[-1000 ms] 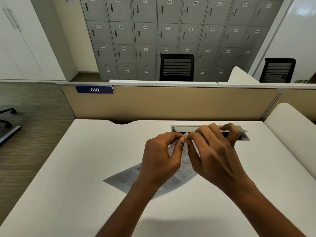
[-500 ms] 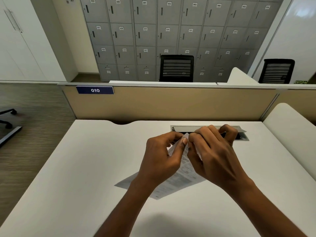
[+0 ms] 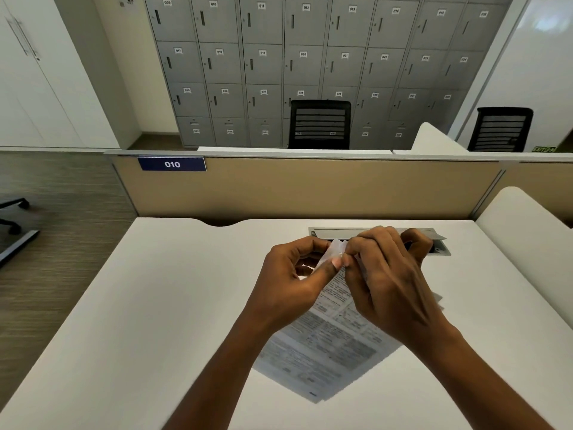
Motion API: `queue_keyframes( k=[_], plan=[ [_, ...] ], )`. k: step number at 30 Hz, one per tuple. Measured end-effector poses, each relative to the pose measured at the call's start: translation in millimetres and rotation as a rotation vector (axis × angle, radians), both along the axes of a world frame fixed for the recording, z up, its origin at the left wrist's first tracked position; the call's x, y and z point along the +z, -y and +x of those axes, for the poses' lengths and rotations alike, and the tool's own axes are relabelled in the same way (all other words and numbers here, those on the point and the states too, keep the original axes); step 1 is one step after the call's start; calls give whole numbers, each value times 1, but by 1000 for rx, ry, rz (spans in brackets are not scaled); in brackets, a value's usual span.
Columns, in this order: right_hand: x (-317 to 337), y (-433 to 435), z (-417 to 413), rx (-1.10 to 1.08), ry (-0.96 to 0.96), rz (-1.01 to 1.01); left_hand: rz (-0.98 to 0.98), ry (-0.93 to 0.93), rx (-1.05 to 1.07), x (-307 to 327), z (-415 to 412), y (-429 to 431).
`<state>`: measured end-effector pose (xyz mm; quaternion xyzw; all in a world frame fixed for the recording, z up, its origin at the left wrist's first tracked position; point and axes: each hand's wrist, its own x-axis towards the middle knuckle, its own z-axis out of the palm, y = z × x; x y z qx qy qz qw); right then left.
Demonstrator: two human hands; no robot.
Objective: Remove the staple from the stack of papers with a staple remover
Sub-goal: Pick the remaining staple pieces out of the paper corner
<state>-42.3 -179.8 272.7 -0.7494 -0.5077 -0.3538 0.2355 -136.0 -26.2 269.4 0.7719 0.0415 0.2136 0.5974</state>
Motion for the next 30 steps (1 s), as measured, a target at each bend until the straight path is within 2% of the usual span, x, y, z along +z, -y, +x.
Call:
queue_keyframes(
  k=[4, 12, 21, 26, 30],
  plan=[
    [3, -2, -3, -72, 0, 8, 120, 83, 34, -3, -1, 6],
    [5, -7, -16, -183, -235, 122, 424, 289, 259, -13, 5, 12],
    [14, -17, -27, -149, -880, 309, 669, 400, 475, -21, 9, 17],
    [19, -20, -27, -81, -1223, 422, 729, 398, 514, -24, 9, 16],
    [19, -20, -29, -15, -1424, 414, 736, 431, 532, -24, 9, 13]
  ],
)
